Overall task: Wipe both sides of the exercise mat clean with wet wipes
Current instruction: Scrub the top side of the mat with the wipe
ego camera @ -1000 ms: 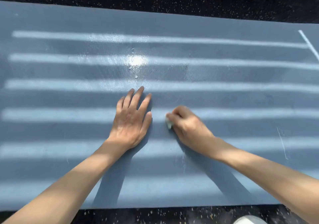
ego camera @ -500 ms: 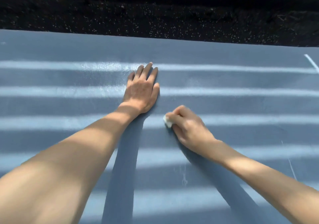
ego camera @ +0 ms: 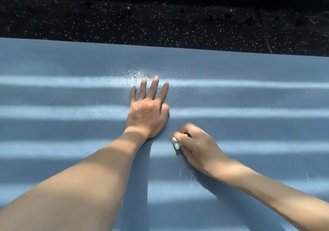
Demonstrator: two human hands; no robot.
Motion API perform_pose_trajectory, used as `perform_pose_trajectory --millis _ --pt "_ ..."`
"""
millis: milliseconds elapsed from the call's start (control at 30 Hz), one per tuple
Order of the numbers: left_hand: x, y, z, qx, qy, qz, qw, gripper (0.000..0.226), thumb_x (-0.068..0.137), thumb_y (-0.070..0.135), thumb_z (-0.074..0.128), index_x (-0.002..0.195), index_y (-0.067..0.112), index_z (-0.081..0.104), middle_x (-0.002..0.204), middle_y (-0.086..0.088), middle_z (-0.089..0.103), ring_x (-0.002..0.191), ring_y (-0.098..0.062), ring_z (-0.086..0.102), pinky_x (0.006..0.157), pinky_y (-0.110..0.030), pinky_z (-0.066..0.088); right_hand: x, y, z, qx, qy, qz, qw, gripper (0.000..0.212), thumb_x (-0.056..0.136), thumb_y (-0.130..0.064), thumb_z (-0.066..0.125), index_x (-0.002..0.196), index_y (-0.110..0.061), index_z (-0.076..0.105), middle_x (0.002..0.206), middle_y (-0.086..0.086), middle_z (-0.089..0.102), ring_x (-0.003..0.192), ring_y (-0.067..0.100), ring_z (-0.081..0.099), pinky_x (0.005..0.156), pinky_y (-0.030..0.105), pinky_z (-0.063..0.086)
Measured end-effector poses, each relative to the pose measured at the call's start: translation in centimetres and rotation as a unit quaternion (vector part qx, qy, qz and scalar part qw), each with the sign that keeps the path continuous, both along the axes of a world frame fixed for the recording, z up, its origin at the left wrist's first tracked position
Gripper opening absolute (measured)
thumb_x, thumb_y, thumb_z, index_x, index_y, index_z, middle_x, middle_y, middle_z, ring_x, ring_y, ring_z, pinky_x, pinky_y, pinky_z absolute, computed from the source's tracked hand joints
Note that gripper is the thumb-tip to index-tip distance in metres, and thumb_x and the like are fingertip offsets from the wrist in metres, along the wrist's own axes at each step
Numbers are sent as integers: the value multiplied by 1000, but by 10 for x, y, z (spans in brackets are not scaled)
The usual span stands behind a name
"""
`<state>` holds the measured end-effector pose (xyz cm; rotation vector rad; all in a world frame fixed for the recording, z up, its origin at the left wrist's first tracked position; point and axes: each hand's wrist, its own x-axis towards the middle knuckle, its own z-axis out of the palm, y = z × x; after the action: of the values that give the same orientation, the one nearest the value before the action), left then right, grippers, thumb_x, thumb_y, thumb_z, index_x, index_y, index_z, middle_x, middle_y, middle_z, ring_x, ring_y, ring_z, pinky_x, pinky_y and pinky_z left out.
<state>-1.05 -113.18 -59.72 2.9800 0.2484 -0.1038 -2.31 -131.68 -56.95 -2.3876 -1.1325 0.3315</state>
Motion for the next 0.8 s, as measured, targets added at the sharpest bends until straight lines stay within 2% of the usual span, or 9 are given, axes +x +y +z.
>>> perform_pose_trajectory --millis 33,100,167,333,500,633,667,767,800 --pt "0 0 1 1 1 -1 1000 70 88 40 12 154 26 30 163 -5 21 148 -36 17 117 -55 11 11 2 3 3 11 8 1000 17 86 -12 47 88 -7 63 84 7 53 68 26 53 60 32 49" --pt "0 2 0 2 -3 -2 1000 66 90 39 18 152 25 35 161 -6 27 147 -38 22 116 -57 15 54 15 0 13 -21 -66 998 18 87 -3 51 94 -3 67 89 14 56 77 30 56 68 32 47" --pt "0 2 -1 0 -8 -1 1000 64 90 38 23 150 23 39 159 -7 31 145 -38 25 114 -57 18 74 23 -5 1 -47 -120 992 24 91 -6 47 102 0 68 96 18 57 84 33 57 72 34 45" --pt "0 2 -3 -8 -31 -1 999 62 88 37 30 147 22 45 157 -7 36 143 -39 30 113 -57 21 24 11 6 6 18 25 1000 21 86 -12 45 89 -5 65 82 9 51 68 25 51 61 34 48" --pt "1 3 -4 -8 -36 -1 999 62 88 37 33 147 22 45 157 -7 36 143 -38 31 112 -55 19 101 39 -5 23 -41 -135 990 25 85 -16 46 93 -5 67 86 10 54 72 33 56 64 35 50" --pt "1 3 -4 -9 -42 -2 999 62 88 37 34 146 21 46 157 -7 36 143 -38 31 112 -56 18 78 31 -1 -5 9 -19 1000 46 88 -25 31 101 -3 69 90 15 59 75 32 58 64 35 50" --pt "2 3 -4 -8 -43 -2 999 62 88 37 34 146 21 46 157 -7 36 143 -38 31 112 -56 19 93 34 3 5 11 -29 1000 44 88 -24 32 99 -4 69 89 14 58 75 31 58 65 33 48" --pt "1 1 -2 -13 -39 2 999 61 87 35 34 145 21 47 157 -7 37 143 -38 32 112 -58 25 154 52 3 11 -26 -163 986 24 89 -12 45 86 -5 68 81 2 46 78 30 56 64 27 34" --pt "1 1 -1 -13 -40 2 999 61 87 35 34 145 21 47 156 -7 37 143 -38 32 112 -58 26 155 54 1 -2 -36 -155 987 25 88 -14 44 85 -5 67 81 1 43 79 30 56 64 26 33"
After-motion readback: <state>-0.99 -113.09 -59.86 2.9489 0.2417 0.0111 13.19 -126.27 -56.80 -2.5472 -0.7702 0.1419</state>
